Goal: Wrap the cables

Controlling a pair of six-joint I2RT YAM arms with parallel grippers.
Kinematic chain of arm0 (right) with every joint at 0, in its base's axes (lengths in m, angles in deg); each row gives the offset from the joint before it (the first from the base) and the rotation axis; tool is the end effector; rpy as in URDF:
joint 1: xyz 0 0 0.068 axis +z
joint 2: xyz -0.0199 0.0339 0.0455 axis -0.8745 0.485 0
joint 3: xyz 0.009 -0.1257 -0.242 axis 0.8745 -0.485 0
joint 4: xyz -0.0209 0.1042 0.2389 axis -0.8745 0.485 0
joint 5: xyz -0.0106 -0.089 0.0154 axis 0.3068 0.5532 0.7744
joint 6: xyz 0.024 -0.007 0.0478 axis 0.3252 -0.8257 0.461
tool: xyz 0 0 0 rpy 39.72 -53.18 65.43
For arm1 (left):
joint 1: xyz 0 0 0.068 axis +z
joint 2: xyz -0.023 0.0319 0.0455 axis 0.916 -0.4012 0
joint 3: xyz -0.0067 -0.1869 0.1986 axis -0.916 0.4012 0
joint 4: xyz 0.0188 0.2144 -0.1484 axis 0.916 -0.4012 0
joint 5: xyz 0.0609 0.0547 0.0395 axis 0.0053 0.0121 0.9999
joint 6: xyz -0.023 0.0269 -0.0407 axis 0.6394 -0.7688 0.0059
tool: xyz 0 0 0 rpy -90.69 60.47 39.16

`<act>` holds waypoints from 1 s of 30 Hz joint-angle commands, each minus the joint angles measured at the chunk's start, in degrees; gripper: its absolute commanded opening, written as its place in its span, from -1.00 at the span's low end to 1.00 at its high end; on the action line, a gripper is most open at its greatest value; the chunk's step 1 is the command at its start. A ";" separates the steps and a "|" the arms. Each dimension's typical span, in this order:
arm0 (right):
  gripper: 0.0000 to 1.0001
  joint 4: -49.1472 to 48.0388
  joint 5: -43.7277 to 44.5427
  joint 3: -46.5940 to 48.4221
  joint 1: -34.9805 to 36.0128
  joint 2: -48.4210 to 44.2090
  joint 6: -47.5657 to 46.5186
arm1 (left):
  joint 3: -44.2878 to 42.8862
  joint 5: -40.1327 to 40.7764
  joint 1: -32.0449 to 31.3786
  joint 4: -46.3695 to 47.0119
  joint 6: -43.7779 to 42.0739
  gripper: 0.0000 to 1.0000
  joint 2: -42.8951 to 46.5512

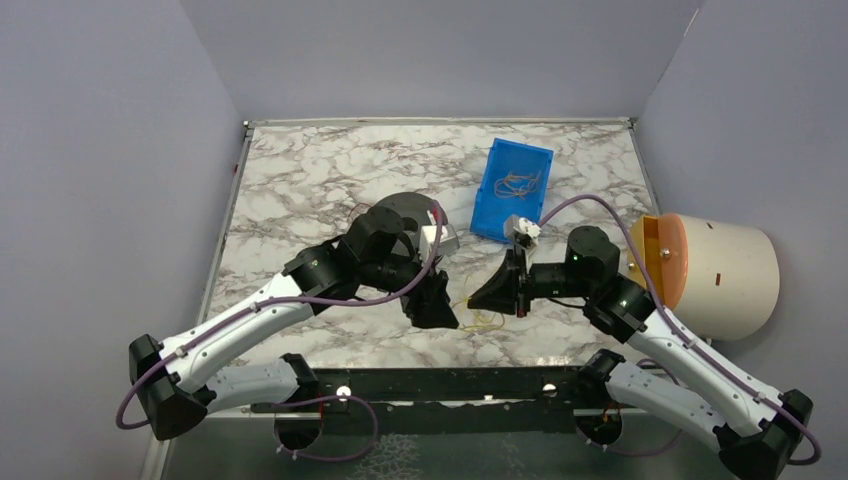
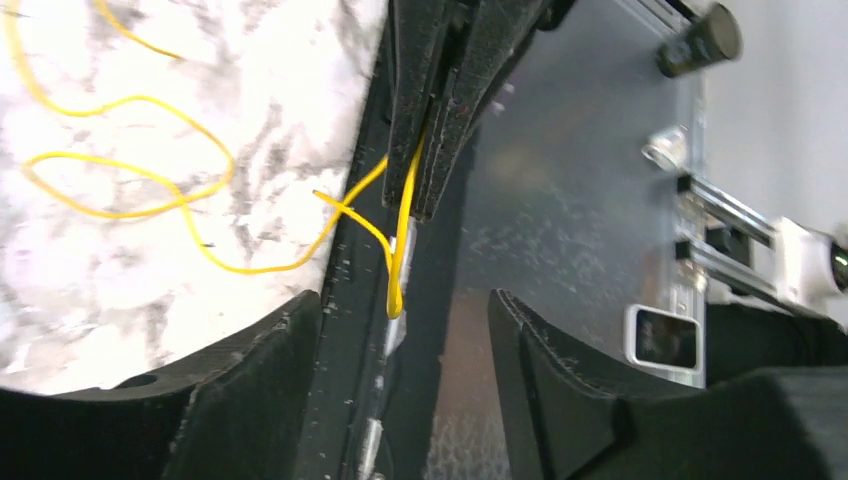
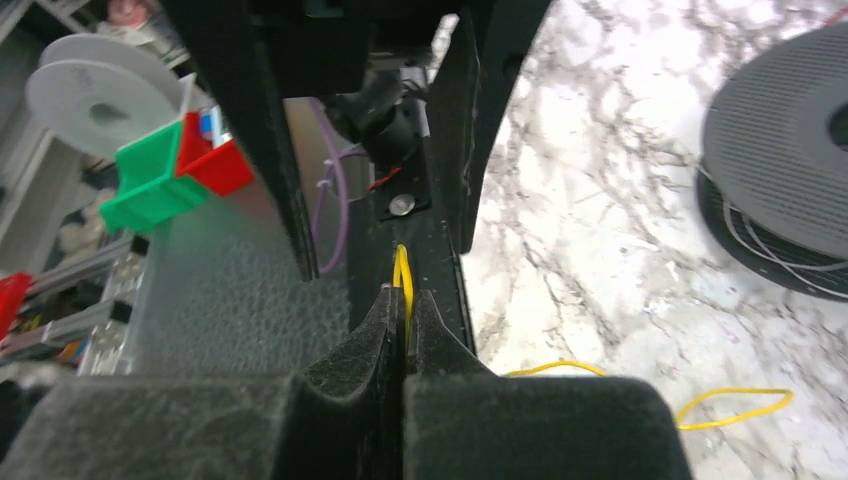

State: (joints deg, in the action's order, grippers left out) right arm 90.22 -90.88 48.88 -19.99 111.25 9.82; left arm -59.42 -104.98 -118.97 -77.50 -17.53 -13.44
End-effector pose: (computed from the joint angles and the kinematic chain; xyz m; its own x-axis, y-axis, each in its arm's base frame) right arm 0.1170 0.1365 0.3186 -0.3807 -0.1229 -0.9165 -0.9246 0.0642 0.3755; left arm 0.1212 -0.1976 0.3368 -0.5215 0.4121 -0.7471 0.8412 0.1013 -0.5312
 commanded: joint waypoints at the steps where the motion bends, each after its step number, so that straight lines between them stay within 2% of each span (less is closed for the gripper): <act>1: -0.99 4.48 11.11 1.76 0.40 -1.41 0.29 | -2.96 13.09 -0.29 -0.79 -0.90 0.35 2.81; 8: -0.99 8.46 31.36 2.74 0.40 -3.39 4.66 | -3.59 32.74 -0.34 0.04 0.26 0.48 6.88; 16: -0.99 12.08 51.59 2.29 0.40 -3.58 14.83 | -2.31 44.79 -0.33 1.07 1.13 0.52 5.26; 24: -0.99 16.27 63.43 -0.05 0.40 -4.04 22.64 | -3.02 53.24 -0.42 0.81 0.19 0.52 -3.08; 30: -0.99 20.07 68.63 -0.65 0.40 -4.03 27.15 | -3.30 66.73 -1.74 0.96 -0.89 0.53 -10.39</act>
State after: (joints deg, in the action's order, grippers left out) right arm 106.57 -29.23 49.10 -19.99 107.89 32.42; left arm -61.50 -50.78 -119.52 -77.43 -17.51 -20.13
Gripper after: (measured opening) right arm 0.024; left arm 0.760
